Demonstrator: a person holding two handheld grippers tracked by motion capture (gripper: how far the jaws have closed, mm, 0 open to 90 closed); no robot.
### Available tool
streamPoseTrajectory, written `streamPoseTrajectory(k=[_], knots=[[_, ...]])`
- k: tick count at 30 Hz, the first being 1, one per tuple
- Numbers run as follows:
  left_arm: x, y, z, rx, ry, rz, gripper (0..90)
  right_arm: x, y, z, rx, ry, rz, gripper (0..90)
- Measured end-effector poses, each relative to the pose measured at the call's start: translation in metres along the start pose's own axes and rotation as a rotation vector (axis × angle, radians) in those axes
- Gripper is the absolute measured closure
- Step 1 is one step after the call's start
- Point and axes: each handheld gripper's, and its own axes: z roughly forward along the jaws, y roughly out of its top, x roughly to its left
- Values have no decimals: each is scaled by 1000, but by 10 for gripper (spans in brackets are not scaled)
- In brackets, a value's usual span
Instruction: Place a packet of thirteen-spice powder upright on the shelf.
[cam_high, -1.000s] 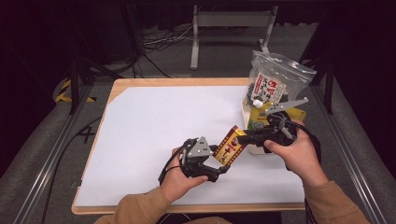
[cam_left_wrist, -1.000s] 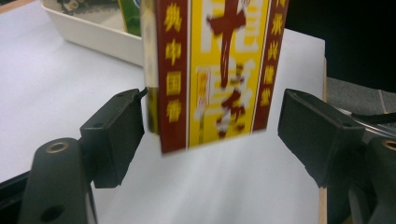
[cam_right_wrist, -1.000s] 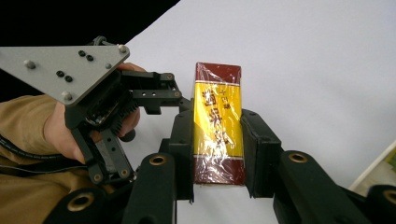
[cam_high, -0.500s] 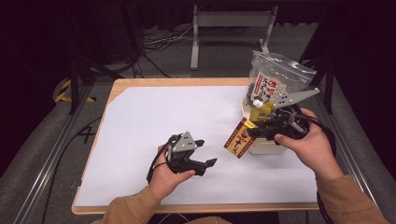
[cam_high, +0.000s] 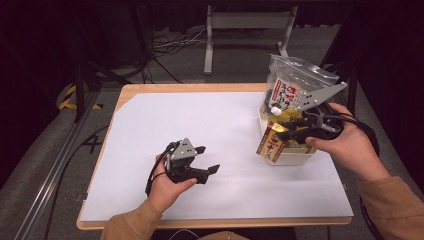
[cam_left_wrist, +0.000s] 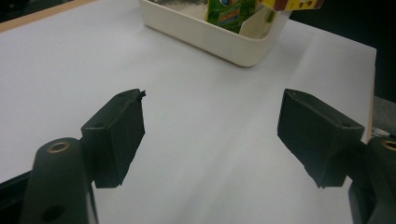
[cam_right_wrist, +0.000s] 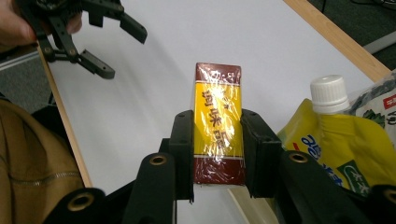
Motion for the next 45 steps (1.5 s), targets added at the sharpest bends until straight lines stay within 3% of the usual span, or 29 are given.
streamPoseTrajectory(k=[8,13,21,30,45], knots=[[8,-4,-13,-7,29,-3,237,-13,2,-7,38,16,-60,689],[13,-5,-19,-16,42,-10,237,-19,4,-8,72,25,-136,688],[18,-8,-21,-16,44,-21,237,-29,3,-10,96,48,-193,688],[19,-6,-21,-15,44,0,239,-39,-1,-9,131,69,-300,688],[23,-7,-24,-15,55,-2,246,-54,-8,-7,132,95,-336,688]])
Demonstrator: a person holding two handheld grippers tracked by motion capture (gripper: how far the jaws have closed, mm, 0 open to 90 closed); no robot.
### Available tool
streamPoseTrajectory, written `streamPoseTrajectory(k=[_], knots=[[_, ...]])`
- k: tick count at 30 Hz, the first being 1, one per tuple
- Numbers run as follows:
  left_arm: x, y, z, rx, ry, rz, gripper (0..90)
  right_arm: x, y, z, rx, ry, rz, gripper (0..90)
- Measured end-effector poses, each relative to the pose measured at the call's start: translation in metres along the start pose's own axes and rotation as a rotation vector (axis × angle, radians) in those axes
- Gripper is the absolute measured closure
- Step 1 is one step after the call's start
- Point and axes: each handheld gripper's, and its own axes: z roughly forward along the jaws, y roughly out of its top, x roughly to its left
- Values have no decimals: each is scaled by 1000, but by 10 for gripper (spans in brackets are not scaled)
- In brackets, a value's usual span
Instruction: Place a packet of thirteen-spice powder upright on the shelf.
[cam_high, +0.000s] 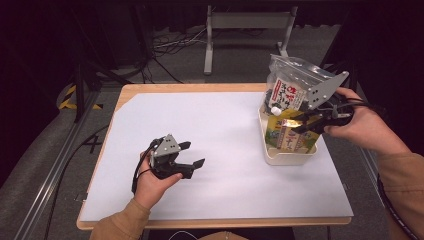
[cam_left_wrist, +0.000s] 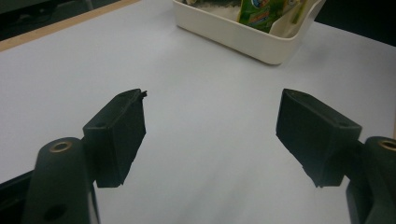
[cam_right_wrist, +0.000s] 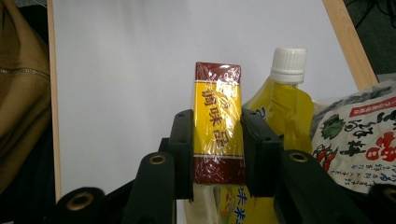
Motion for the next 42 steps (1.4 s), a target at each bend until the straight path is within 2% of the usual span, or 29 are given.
streamPoseTrajectory(k=[6,13,27,39,42], knots=[[2,0,-2,-1,6,-8,246,-3,-4,3,6,6,-4,687],[3,0,-1,-4,6,-6,246,-5,-9,7,4,45,-14,687],[5,-2,-2,1,3,-28,246,-6,-16,18,8,80,-19,687],[6,-2,-1,1,-5,-38,249,-1,-16,21,26,72,-46,684],[6,-2,-1,1,-2,-42,249,0,-14,22,48,60,-48,683]])
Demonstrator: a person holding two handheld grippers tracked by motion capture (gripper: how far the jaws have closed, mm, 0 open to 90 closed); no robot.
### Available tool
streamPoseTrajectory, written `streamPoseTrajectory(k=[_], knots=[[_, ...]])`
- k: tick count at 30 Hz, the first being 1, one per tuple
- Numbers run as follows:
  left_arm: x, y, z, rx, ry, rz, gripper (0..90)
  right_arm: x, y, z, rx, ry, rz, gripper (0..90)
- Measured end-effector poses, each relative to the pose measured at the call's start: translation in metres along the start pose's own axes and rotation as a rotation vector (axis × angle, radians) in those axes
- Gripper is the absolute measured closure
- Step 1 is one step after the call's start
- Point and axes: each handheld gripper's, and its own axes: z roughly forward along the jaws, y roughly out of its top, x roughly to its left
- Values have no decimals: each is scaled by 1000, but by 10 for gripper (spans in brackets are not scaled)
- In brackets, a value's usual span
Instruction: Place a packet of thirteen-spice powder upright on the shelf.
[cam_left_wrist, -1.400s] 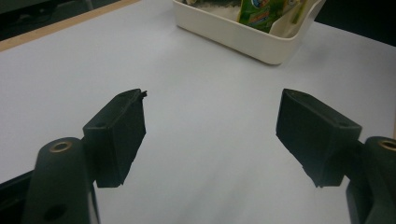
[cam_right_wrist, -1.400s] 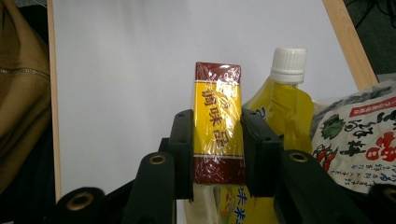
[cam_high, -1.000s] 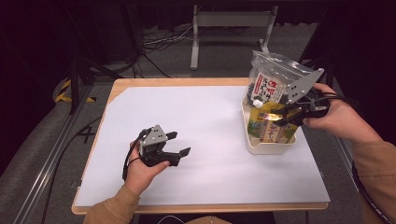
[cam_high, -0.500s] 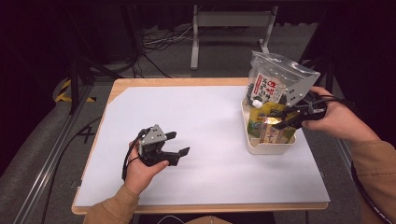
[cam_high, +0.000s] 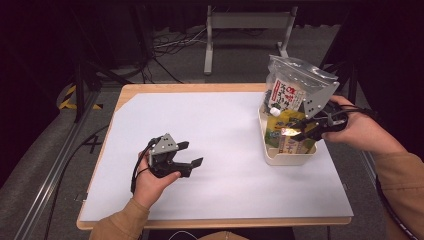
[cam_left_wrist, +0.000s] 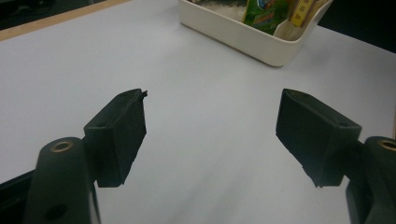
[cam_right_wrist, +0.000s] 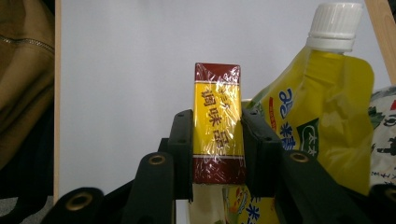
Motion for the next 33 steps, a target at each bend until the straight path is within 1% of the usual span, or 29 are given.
streamPoseTrajectory(k=[6,12,15,16,20,23,26,30,33], knots=[[0,0,1,1,-1,0,250,2,2,1,9,-3,-6,683],[1,-1,1,3,0,-6,251,7,5,4,40,-6,-14,683],[1,-1,2,4,0,-6,254,7,5,11,86,0,-23,682],[1,-1,2,4,0,-6,255,8,5,13,100,4,-15,682],[1,-1,2,3,-3,-4,258,8,6,14,108,-7,-18,682],[2,-1,2,7,-6,-6,261,13,9,16,135,-24,-45,682],[2,-1,2,7,-6,-8,261,15,11,15,124,-30,-55,682],[1,-1,2,8,-8,-10,261,16,11,16,116,-26,-43,682],[1,-2,3,10,-8,-10,261,17,10,22,130,-18,-29,682]])
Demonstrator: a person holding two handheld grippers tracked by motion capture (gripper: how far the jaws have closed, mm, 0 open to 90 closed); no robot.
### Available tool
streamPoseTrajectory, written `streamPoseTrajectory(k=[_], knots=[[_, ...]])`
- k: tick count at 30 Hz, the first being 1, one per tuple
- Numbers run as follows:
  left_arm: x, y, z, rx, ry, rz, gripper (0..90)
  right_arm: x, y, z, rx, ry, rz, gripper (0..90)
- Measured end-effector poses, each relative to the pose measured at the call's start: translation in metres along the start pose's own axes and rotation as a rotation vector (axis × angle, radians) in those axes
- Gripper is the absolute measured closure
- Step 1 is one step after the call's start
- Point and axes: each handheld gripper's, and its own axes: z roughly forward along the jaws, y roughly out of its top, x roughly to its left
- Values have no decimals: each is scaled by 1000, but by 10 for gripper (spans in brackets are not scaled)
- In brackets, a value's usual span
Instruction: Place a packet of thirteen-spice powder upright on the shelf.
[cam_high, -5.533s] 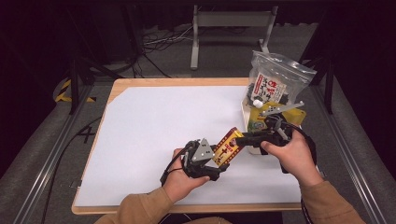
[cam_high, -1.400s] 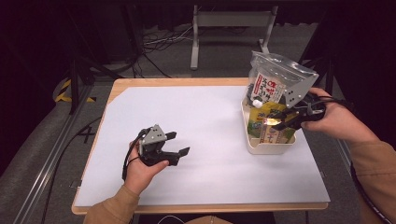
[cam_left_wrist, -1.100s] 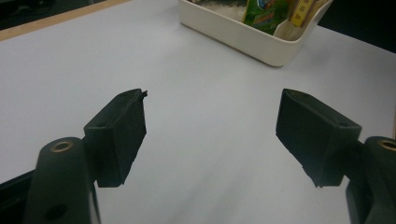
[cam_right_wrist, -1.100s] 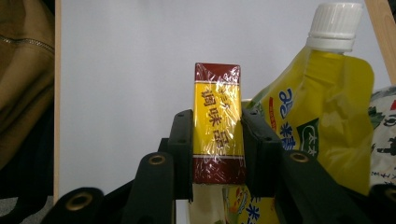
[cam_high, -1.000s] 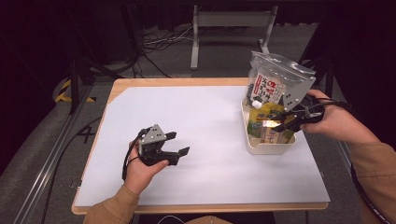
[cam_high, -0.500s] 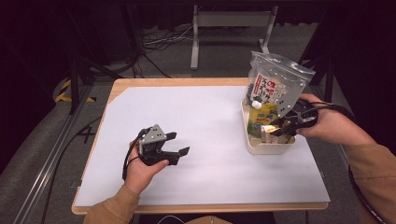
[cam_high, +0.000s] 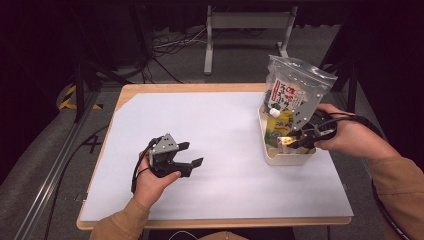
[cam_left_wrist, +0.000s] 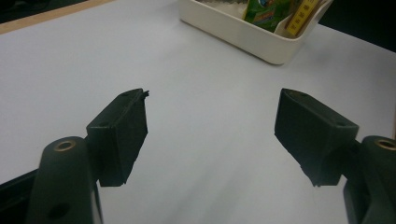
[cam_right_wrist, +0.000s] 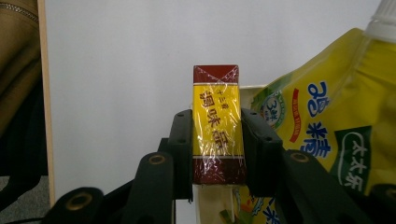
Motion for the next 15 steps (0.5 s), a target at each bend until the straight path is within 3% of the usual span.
streamPoseTrajectory(k=[15], knots=[[1,0,0,-1,-3,-1,267,-2,-7,15,-16,12,17,673]])
